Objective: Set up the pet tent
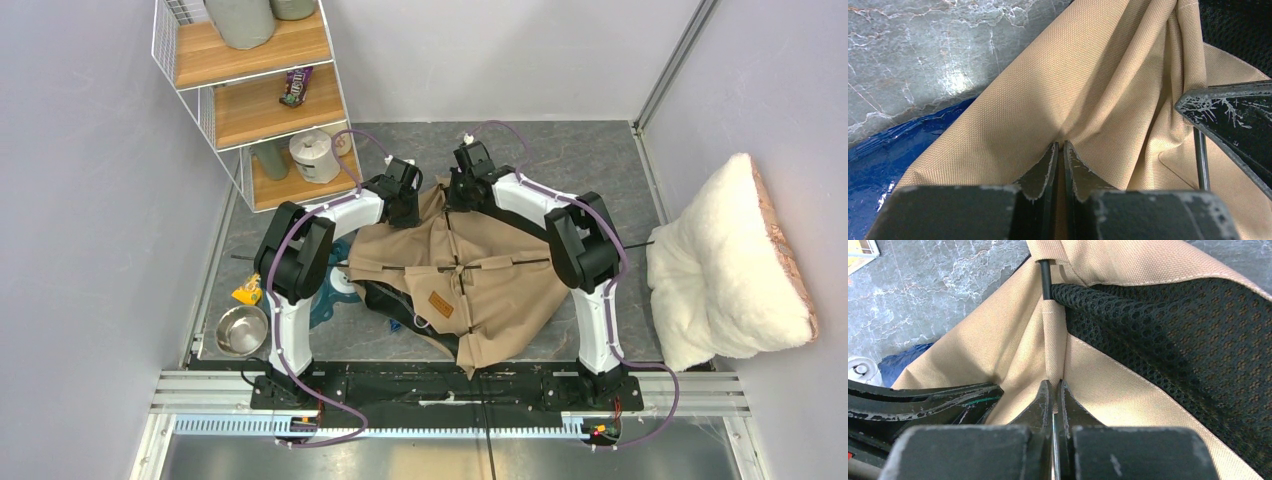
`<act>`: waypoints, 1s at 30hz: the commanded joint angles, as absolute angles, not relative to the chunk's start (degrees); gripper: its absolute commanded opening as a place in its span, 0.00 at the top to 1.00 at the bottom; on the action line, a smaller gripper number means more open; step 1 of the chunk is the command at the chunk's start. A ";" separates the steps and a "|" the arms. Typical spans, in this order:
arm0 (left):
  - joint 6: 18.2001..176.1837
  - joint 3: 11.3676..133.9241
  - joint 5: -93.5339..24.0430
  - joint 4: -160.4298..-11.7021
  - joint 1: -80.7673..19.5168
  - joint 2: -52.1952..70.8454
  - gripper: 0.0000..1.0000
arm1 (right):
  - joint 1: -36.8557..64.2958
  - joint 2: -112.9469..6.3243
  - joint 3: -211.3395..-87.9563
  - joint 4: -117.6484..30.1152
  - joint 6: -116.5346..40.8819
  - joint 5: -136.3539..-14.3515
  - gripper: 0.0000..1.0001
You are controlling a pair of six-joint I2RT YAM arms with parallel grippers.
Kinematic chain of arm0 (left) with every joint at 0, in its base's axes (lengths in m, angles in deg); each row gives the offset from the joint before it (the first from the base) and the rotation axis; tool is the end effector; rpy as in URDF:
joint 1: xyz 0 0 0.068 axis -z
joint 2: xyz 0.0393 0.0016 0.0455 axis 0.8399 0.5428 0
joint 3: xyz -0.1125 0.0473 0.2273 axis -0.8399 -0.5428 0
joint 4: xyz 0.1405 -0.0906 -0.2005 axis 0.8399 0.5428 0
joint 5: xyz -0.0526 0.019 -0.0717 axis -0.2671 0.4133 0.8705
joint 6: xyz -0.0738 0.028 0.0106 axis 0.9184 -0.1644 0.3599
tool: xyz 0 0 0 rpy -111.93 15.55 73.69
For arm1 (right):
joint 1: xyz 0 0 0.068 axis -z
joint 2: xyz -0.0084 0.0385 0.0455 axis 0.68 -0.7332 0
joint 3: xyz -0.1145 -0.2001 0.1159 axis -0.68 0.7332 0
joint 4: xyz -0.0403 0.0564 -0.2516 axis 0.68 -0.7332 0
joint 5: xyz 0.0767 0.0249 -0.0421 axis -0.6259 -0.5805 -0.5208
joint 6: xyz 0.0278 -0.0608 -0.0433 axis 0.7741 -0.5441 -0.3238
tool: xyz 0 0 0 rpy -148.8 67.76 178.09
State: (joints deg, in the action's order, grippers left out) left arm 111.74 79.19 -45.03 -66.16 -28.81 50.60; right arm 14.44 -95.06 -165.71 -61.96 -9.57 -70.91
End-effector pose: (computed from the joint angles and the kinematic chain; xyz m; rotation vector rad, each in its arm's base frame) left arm 0.3899 -0.2073 0.1146 0.0352 2.5757 -0.3226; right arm 0.4266 0.2350 0.1384 0.1210 2.5184 0.5435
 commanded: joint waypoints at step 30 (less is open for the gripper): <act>109.78 76.77 -47.42 -59.70 -28.85 55.08 0.89 | 15.27 -83.31 -156.82 -63.09 -12.37 -75.46 0.57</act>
State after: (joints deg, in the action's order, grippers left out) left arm 111.74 79.06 -45.07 -66.40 -28.81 50.58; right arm 15.34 -86.09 -157.82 -64.01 -10.05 -73.27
